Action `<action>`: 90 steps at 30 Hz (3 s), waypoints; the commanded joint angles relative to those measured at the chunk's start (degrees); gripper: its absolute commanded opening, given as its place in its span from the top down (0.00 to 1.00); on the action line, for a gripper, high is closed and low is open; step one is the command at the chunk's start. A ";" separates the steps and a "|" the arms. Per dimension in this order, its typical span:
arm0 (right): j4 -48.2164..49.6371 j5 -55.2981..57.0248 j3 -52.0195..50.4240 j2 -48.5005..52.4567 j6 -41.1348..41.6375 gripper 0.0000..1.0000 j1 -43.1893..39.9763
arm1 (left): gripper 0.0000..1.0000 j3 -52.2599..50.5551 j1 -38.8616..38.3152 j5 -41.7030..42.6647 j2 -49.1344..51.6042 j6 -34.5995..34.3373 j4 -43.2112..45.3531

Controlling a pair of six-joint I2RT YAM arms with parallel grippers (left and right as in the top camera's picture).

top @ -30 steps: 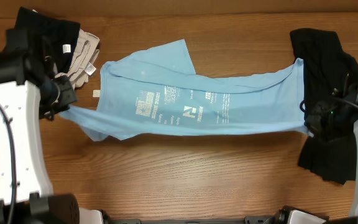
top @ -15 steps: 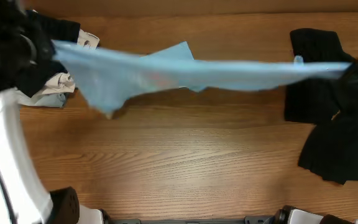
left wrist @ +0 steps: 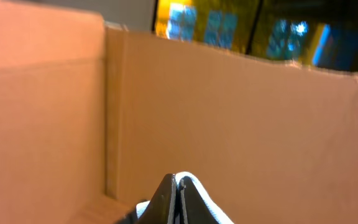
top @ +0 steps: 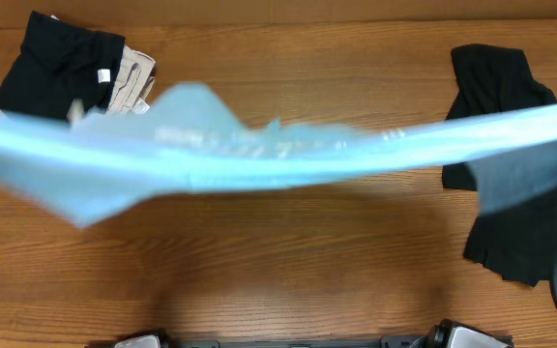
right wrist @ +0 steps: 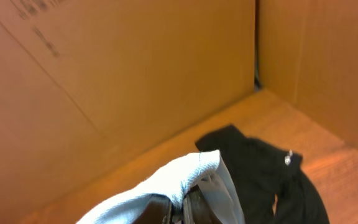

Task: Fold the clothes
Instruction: 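Lift the T-shirt high with both grippers and swing it forward, then lower the held T-shirt back onto the table center with both grippers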

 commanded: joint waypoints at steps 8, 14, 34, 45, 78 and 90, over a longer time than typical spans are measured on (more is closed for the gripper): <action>9.27 -0.09 0.46 10.97 -0.55 0.96 -0.55 | 0.96 -1.64 -0.02 -4.46 11.47 4.24 6.34; 23.69 -2.62 0.46 22.80 -0.50 0.96 0.92 | 0.96 -1.64 -0.02 -3.93 24.46 4.46 15.08; 36.83 -2.67 0.44 34.58 4.26 0.96 3.72 | 0.96 -1.57 -0.02 2.08 32.37 7.93 28.52; 22.56 -4.81 0.44 46.05 2.49 0.96 3.69 | 0.96 -5.29 -0.02 3.13 35.56 8.48 -1.86; -0.83 -4.46 -46.95 11.82 1.07 0.96 8.20 | 0.96 -59.60 -0.13 8.24 8.20 -1.07 -15.28; 10.95 -2.36 -85.02 -1.01 6.27 0.96 6.25 | 0.96 -85.37 -0.11 8.90 -1.92 -4.11 -6.60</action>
